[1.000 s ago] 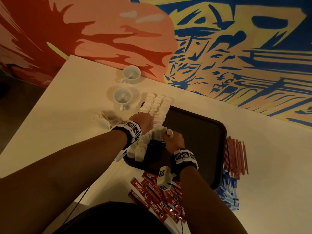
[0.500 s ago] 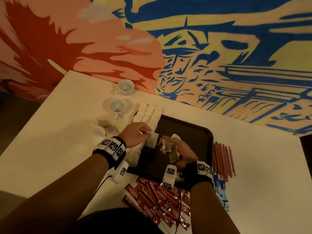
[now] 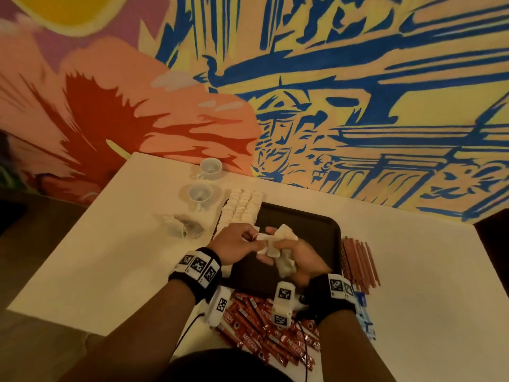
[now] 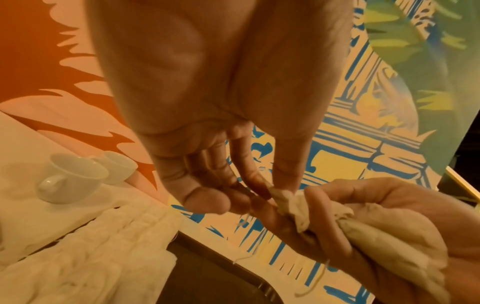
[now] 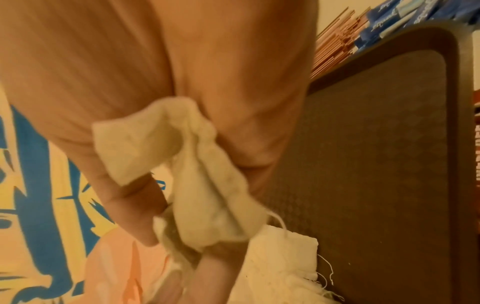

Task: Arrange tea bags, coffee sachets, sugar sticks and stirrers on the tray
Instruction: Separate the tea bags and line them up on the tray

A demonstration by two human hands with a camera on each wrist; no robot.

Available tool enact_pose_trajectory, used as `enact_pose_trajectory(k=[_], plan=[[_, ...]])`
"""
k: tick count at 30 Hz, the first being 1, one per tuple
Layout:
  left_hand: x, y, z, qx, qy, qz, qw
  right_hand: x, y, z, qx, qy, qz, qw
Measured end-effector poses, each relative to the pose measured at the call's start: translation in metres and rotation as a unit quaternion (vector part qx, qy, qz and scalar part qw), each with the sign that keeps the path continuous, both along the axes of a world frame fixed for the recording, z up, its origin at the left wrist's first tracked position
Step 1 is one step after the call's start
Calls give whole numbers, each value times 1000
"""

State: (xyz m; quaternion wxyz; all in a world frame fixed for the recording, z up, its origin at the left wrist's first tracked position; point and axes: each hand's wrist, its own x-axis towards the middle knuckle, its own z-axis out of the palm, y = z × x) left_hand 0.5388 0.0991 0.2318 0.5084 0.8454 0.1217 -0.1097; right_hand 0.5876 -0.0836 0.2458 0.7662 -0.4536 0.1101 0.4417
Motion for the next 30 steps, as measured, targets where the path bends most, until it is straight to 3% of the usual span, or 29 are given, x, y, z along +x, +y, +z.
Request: enact_pose_trajectory(k=[4,9,15,23,30], plan=[[-5,-17,20,-18,-17,14,1000,-6,-17,14,-56,-61,28,996],[-11,-34,46,-106,-33,75,991,-8,-34,26,-180,-162,33,970],[-18,-50,70,-188,-72,143,969,-8,-48,43,-185,-245,34,951],[-40,-52,86,-117,-110,136,978,-17,-45,59,-171,-309,102,930],[-57,-51,84,-110,-125,201,965,-24,-55,47,-182,-372,165,895]])
